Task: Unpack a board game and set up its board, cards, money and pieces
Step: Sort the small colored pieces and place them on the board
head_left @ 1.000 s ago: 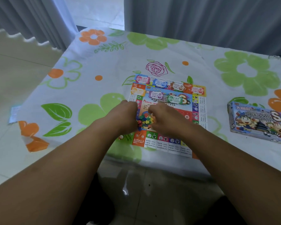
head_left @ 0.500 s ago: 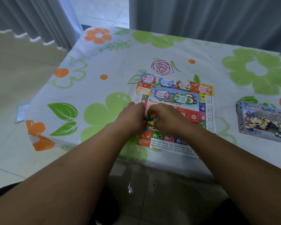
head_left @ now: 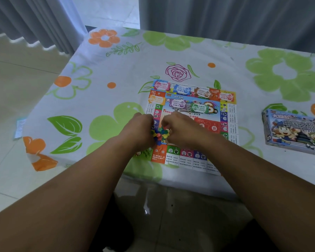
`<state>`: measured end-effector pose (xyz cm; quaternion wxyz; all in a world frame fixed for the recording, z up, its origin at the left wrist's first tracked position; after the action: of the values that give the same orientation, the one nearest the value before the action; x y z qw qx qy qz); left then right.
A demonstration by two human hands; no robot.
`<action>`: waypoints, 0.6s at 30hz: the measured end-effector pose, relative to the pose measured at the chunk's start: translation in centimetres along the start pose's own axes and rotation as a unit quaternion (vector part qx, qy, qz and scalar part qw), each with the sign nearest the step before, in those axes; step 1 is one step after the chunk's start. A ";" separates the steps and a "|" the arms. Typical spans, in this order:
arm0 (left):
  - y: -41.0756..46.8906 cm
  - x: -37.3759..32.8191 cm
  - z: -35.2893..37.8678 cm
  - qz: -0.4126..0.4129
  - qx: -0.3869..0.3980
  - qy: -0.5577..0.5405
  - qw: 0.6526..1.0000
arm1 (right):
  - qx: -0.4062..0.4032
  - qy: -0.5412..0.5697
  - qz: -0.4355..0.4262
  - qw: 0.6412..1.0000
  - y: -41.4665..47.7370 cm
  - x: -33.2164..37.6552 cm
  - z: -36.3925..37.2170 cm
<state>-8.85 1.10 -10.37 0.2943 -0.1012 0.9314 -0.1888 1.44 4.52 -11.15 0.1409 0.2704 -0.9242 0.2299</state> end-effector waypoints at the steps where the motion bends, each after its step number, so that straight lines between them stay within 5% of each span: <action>1: 0.1 0.0 0.1 0.002 -0.002 0.000 1.000 | 0.000 -0.001 -0.001 1.000 0.1 0.1 0.0; 18: 0.8 -1.0 0.6 0.049 -0.042 0.024 0.998 | -0.009 -0.010 -0.042 0.999 0.1 1.4 0.1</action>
<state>-7.72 1.92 -10.63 0.2764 -0.0635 0.9491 -0.1369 0.18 3.95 -10.75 0.1441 0.3100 -0.9154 0.2128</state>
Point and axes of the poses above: each hand's wrist, its own y-axis towards the middle knuckle, its own z-axis out of the palm, x = y × z, the point moved 9 cm from there along y, towards the middle knuckle, and after that the axes turned 6 degrees about -y, right-handed, at the moved point
